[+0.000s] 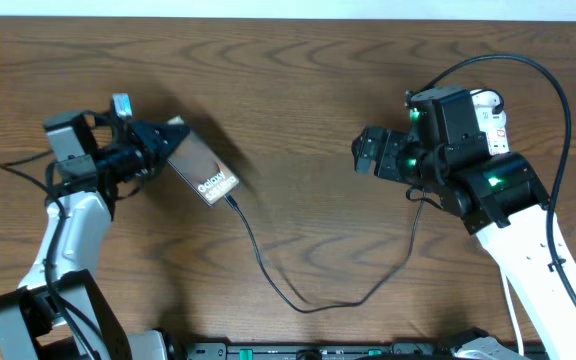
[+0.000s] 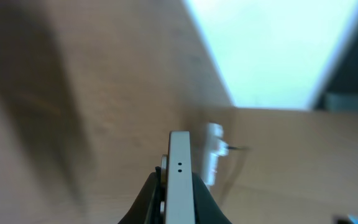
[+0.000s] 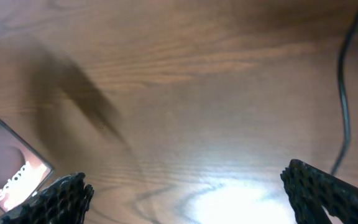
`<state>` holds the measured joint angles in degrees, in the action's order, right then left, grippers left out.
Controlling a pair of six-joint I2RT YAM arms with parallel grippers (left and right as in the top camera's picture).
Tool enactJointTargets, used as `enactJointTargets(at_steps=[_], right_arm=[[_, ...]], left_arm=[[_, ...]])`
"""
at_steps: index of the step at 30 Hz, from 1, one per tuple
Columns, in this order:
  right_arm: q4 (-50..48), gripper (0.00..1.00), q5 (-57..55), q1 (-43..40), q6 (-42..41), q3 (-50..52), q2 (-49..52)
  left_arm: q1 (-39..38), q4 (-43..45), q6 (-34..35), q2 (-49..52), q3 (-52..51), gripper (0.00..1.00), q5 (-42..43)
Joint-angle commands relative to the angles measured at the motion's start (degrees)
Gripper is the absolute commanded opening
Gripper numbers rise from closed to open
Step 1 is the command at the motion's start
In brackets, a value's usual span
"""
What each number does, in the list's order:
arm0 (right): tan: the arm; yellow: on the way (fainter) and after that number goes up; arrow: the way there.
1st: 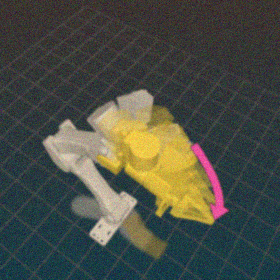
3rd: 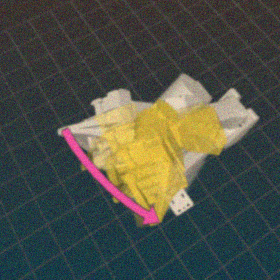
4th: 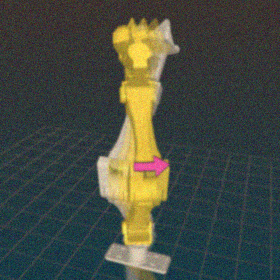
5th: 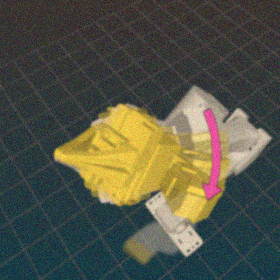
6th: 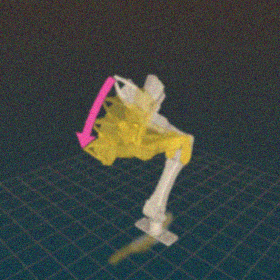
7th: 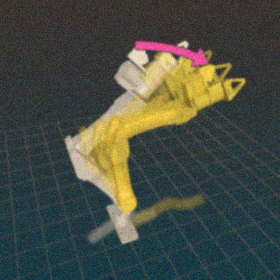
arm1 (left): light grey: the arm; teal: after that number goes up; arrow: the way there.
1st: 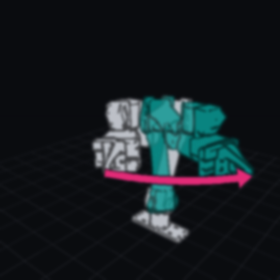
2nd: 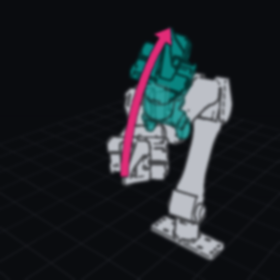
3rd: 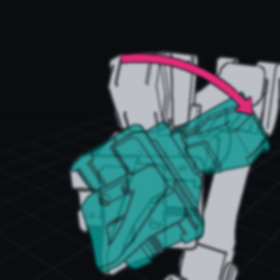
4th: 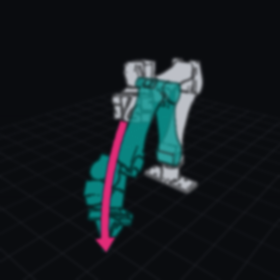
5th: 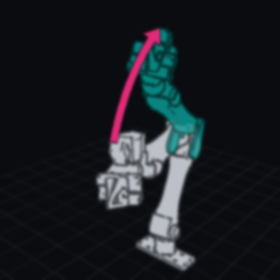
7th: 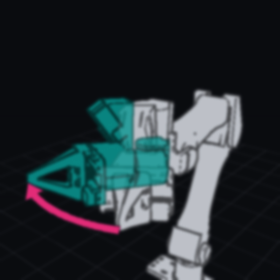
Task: Plug charger to phone and switch on socket
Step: 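Lower the plugged phone toward the table with the left gripper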
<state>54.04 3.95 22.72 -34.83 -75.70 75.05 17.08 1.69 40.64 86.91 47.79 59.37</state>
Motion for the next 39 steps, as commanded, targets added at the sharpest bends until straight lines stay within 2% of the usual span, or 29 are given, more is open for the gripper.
enactJointTargets(at_steps=[1, 9, 22, 39], right_arm=[[1.6, 0.99, -2.36, -0.13, 1.11, -0.48, -0.04], [2.54, 0.99, -2.34, -0.13, 1.09, -0.48, -0.04], [2.67, 0.99, -2.34, -0.13, 1.11, -0.48, -0.04], [3.08, 0.99, -2.32, -0.13, 1.09, -0.46, -0.04]], left_arm=[[-1.62, -4.35, -2.19, 0.02, -0.22, 0.08, -12.87], [-3.89, -11.41, -5.84, 0.68, -0.7, 0.07, -23.32], [-4.04, -11.74, -6.54, 8.9, -0.7, 0.08, -22.36], [-4.04, -16.26, -9.14, 10.01, -0.7, 0.07, -22.97]])
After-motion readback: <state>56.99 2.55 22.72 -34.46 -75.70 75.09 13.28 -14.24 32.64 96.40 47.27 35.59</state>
